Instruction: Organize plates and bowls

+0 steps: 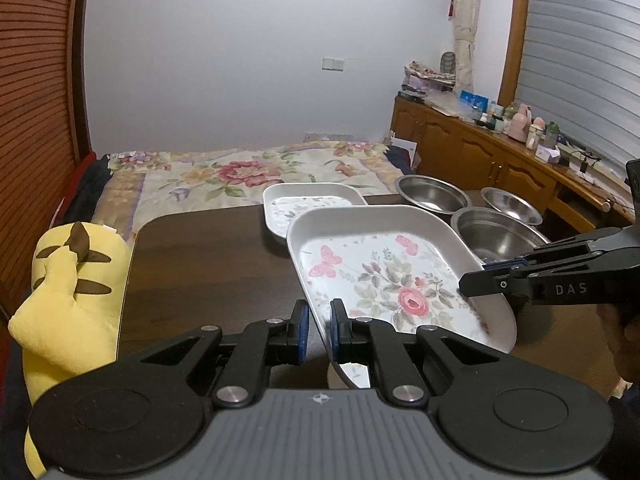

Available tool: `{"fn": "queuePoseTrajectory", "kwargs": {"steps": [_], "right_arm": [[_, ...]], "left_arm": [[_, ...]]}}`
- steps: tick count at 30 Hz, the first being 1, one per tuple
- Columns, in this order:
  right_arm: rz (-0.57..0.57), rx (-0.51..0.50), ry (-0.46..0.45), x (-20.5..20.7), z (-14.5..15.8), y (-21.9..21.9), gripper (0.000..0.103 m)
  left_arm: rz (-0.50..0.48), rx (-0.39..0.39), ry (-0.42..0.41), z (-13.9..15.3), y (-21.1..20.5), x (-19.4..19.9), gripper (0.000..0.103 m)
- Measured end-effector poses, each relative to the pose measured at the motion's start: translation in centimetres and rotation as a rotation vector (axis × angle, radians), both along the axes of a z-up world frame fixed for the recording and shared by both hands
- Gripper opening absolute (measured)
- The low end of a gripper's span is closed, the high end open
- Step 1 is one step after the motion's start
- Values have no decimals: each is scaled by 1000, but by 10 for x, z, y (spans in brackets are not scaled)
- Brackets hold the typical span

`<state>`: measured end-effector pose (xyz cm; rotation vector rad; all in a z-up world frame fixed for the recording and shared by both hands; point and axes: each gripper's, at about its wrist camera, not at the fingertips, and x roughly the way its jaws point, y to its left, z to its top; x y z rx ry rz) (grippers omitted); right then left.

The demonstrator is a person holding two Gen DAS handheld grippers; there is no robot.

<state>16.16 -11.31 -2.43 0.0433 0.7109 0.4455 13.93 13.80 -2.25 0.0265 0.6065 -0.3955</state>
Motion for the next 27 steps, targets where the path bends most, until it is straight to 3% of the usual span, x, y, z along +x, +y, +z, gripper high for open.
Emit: {"fn": "queuePoseTrajectory", "kwargs": {"steps": [14, 27], "right_arm": [[28, 37, 41, -26, -20, -21, 11], [10, 45, 57, -44, -42, -28, 11]], "left_arm": [[-16, -46, 57, -23, -8, -28, 12], [-9, -4, 61, -38, -21, -43, 12]]}}
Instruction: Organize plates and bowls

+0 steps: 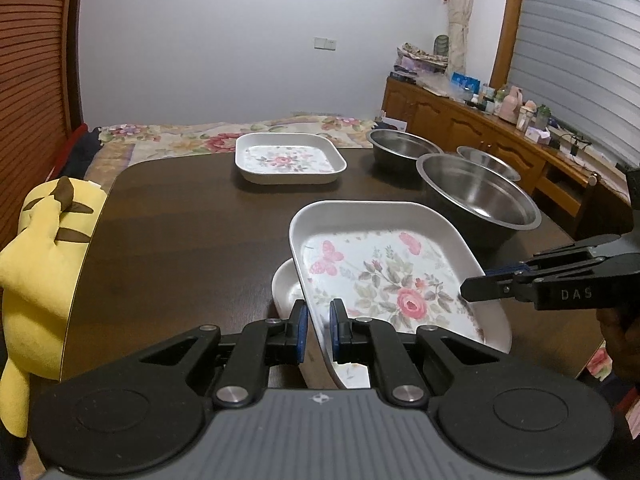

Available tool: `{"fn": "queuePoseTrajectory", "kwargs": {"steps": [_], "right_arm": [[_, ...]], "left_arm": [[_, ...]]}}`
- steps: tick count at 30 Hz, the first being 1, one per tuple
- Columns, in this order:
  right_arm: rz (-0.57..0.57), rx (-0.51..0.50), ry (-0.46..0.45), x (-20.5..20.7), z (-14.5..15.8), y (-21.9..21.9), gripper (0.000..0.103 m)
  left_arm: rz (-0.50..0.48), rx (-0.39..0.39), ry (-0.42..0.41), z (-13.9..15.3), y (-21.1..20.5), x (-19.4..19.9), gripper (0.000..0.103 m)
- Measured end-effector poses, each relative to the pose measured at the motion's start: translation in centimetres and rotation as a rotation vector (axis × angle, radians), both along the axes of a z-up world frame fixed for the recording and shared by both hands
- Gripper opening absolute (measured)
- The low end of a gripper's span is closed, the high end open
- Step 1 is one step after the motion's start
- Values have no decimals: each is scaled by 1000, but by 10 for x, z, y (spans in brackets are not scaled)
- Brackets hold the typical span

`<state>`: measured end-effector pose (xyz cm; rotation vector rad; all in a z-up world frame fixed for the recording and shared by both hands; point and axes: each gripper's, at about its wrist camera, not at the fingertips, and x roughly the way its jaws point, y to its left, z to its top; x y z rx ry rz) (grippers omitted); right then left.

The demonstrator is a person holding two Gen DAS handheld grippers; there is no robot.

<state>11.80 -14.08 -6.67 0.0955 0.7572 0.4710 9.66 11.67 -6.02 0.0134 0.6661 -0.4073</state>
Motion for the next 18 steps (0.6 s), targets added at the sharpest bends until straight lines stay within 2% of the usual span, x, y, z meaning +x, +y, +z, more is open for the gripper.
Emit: {"fn": "queuePoseTrajectory", "kwargs": {"steps": [5, 18], "right_arm": [[-22, 1, -35, -8, -5, 1, 11], [-70, 10, -124, -16, -12, 6, 11]], "left_arm": [[22, -25, 2, -3, 0, -5, 12], [56, 36, -7, -15, -9, -3, 12]]}}
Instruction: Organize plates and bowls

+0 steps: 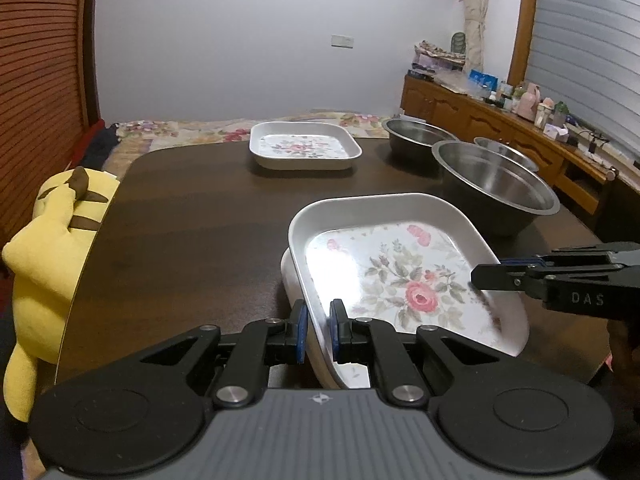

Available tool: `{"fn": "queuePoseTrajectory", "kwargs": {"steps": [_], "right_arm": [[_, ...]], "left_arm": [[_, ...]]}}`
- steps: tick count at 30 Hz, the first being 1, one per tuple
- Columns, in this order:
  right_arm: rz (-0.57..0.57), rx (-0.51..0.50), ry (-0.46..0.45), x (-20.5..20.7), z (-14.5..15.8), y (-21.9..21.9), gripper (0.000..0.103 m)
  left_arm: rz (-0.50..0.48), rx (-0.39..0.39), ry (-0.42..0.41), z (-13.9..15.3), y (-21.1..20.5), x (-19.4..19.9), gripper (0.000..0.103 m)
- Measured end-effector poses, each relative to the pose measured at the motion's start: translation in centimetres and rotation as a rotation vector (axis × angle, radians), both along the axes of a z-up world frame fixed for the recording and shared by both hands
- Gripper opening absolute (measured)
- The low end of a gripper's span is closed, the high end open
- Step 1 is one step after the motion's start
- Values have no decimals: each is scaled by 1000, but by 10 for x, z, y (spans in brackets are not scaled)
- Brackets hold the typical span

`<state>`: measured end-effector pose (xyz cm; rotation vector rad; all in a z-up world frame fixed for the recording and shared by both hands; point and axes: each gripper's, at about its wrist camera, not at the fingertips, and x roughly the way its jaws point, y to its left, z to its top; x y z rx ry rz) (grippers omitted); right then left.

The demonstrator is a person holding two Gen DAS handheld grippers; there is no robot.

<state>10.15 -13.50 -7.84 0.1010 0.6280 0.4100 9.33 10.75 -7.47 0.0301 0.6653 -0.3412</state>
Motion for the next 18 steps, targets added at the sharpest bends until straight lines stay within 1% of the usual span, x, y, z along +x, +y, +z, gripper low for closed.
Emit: {"fn": "queuePoseTrajectory", "kwargs": {"steps": [5, 7, 16, 18], "right_arm": [[-20, 11, -26, -4, -4, 0, 12], [-23, 14, -34, -6, -6, -1, 14], [-23, 33, -33, -5, -11, -5, 14], [-24, 35, -31, -4, -11, -5, 14]], "left_arm": [[18, 32, -16, -2, -4, -2, 12], [27, 39, -17, -3, -5, -1, 12], [42, 36, 2, -10, -3, 3, 12], [42, 32, 4, -11, -3, 4, 13]]}}
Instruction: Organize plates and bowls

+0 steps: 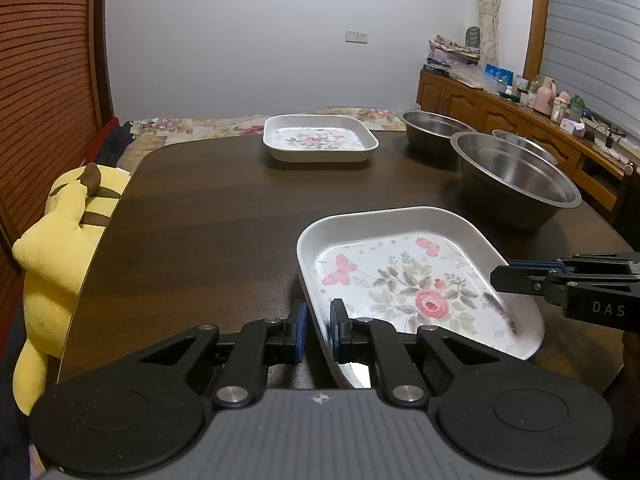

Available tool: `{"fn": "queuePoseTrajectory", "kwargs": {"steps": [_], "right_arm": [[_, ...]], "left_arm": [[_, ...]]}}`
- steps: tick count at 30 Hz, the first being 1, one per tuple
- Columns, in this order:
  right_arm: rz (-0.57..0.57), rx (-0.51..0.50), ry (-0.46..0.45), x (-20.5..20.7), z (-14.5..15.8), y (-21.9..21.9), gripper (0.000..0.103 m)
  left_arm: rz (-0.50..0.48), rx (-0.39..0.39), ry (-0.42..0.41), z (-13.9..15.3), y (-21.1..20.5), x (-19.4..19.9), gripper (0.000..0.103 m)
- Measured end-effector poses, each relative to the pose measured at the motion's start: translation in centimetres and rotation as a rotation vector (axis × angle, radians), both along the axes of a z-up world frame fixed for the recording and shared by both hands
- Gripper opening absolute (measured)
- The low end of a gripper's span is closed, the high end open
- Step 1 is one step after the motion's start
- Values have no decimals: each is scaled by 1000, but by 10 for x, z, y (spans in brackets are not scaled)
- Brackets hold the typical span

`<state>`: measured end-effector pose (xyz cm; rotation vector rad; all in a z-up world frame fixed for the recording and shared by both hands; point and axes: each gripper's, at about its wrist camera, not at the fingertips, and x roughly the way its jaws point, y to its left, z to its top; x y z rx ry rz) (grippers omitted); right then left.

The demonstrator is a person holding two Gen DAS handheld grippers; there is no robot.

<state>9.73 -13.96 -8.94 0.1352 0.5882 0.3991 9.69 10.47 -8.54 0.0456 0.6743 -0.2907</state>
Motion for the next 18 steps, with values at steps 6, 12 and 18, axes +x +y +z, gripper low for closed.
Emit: {"fn": "queuePoseTrajectory", "kwargs": {"steps": [6, 12, 18], "right_arm": [[-5, -10, -3, -1, 1, 1, 14], [-28, 3, -36, -5, 13, -4, 14], [-27, 16, -74, -7, 34, -11, 14]], "left_arm": [[7, -14, -16, 3, 4, -1, 14], [12, -30, -50, 16, 9, -3, 29], [1, -28, -88, 31, 8, 0, 43]]}}
